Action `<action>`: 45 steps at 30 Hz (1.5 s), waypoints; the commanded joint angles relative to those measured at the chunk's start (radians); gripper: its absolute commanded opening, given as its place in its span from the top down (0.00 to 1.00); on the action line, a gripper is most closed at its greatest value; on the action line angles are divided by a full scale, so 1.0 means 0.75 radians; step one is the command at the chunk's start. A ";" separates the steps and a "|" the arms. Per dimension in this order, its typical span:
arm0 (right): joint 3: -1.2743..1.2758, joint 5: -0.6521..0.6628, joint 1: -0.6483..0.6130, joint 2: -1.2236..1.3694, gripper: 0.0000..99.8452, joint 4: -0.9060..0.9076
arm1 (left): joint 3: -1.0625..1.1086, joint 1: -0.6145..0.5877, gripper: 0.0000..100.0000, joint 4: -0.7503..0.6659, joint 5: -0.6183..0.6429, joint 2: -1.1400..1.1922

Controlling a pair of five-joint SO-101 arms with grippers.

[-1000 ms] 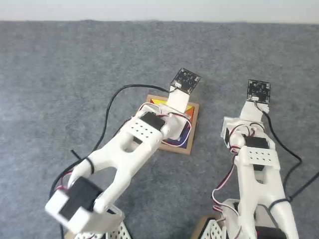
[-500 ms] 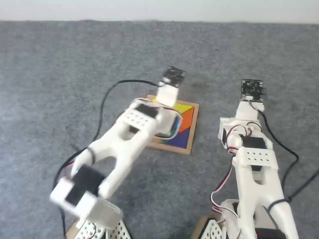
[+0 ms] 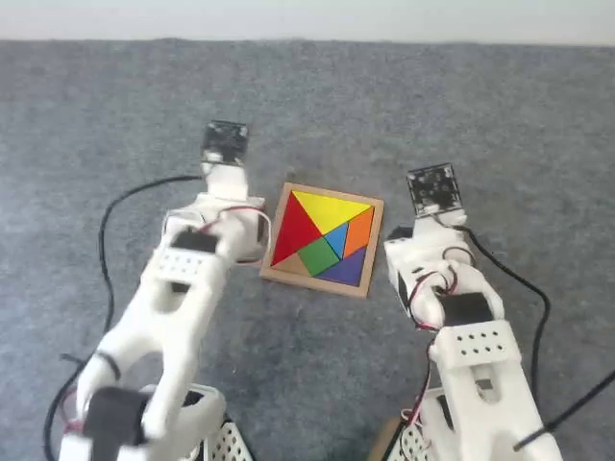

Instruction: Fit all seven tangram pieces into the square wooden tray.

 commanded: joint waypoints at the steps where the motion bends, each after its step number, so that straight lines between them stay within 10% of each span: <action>1: -0.164 -0.020 -0.066 0.169 0.99 -0.044 | -0.177 -0.020 0.99 0.061 0.012 0.131; 8: -0.178 0.203 -0.069 0.318 0.99 0.021 | 0.116 -0.033 0.99 -0.014 -0.065 -0.223; 26: 0.669 0.229 0.048 -1.278 0.99 0.345 | 0.852 -0.115 0.97 0.342 -0.237 -1.403; 35: 0.669 0.239 0.060 -1.192 0.99 0.918 | 1.073 -0.113 0.99 0.538 -0.329 -1.941; 45: 0.673 0.239 0.062 -1.271 0.99 0.942 | 1.063 -0.113 0.99 0.724 -0.333 -2.064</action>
